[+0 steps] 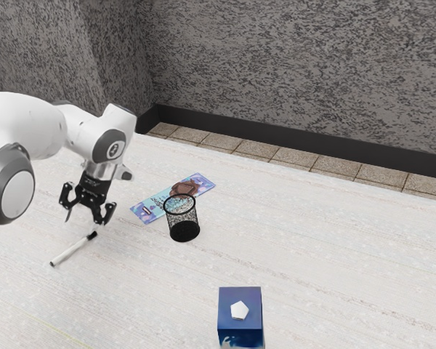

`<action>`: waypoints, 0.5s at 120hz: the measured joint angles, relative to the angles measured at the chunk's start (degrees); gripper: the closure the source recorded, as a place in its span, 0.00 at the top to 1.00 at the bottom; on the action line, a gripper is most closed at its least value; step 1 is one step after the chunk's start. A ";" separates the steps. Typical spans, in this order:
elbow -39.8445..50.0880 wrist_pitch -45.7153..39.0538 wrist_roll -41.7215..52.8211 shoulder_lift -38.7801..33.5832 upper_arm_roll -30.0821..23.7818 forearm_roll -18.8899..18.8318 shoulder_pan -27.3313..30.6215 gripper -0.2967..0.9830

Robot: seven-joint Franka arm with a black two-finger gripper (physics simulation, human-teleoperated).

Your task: Take the marker out of the pen holder and place it to the left of the pen holder.

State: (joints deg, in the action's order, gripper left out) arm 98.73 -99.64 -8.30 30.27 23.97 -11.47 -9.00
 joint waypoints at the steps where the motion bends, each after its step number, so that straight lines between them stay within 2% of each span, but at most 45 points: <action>1: 0.00 0.00 0.03 -0.33 -0.01 0.07 -0.01 0.64; 13: 0.24 -0.97 1.05 -9.09 -1.20 2.28 -0.21 0.68; 26: -2.01 -3.05 4.00 -17.03 -1.01 9.49 0.07 0.70; 38: -6.53 -3.60 5.57 -18.44 -1.24 14.15 0.11 0.72; 60: -9.45 -1.91 7.35 -18.65 -1.67 15.35 -0.16 0.74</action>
State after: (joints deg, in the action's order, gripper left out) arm 89.28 -101.55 -0.95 11.62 22.30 3.88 -9.15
